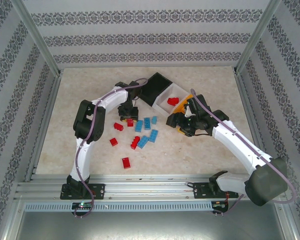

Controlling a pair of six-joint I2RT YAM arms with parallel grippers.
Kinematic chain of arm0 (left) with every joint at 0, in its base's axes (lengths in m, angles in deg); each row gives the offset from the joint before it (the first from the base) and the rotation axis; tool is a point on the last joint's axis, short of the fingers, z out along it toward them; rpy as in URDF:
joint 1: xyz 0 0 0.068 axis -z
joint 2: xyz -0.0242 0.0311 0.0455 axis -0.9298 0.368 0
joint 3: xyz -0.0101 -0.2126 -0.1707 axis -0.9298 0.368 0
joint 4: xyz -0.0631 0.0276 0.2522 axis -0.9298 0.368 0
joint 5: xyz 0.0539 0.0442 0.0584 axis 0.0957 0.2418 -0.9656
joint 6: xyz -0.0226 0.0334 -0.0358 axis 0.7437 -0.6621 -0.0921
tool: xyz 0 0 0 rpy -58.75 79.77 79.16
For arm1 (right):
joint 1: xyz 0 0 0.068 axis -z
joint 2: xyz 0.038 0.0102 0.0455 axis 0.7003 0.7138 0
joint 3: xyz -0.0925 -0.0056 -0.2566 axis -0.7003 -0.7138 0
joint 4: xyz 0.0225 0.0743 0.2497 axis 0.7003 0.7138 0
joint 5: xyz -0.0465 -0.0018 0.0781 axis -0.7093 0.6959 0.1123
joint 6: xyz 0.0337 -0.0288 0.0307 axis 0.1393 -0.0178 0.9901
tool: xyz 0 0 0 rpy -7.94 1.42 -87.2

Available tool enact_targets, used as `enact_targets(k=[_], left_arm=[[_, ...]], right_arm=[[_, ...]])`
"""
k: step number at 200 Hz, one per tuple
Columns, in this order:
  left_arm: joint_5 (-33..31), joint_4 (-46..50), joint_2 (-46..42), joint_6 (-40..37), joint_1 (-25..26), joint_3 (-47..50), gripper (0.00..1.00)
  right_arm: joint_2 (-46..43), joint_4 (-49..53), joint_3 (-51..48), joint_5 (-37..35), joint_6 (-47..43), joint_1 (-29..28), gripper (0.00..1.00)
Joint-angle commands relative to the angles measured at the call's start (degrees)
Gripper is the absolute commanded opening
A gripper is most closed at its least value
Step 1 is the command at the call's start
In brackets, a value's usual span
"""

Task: Sort the legos into containers by color

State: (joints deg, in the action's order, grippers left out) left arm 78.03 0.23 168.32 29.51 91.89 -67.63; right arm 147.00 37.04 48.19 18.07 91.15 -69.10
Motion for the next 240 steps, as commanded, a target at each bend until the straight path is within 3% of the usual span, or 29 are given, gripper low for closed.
enact_targets(k=[1, 72, 109, 137, 157, 175, 191, 240], left_arm=[[0.2, 0.9, 0.7, -0.8, -0.7, -1.1, 0.38], [2.7, 0.7, -2.0, 1.5, -1.5, -0.6, 0.33], [11.7, -4.5, -5.7, 5.9, -3.0, -1.2, 0.33], [21.0, -13.5, -6.7, 15.1, -3.3, -2.3, 0.34], [27.7, -28.2, -6.7, 27.9, -2.9, 1.0, 0.34], [29.5, -41.1, -5.3, 38.2, -2.0, 2.3, 0.34], [29.6, -43.9, -1.8, 42.1, -0.8, -1.9, 0.34], [29.5, -38.3, 10.3, 44.2, 3.1, -21.0, 0.34]], right_arm=[[0.4, 0.9, 0.4, -0.8, -0.2, -0.1, 0.68], [-0.4, 1.2, 0.2, -0.3, -0.8, 1.1, 0.68], [-2.8, 2.4, -0.7, -0.1, -1.7, 3.5, 0.68], [-6.4, 3.8, -2.3, 0.2, -2.3, 6.4, 0.68], [-9.6, 4.7, -4.0, 0.2, -2.4, 8.3, 0.68], [-11.9, 5.4, -5.5, 0.3, -2.1, 9.5, 0.68], [-14.0, 5.7, -6.7, 0.4, -1.6, 10.1, 0.68], [-18.4, 7.9, -8.5, 0.0, -1.4, 11.9, 0.68]])
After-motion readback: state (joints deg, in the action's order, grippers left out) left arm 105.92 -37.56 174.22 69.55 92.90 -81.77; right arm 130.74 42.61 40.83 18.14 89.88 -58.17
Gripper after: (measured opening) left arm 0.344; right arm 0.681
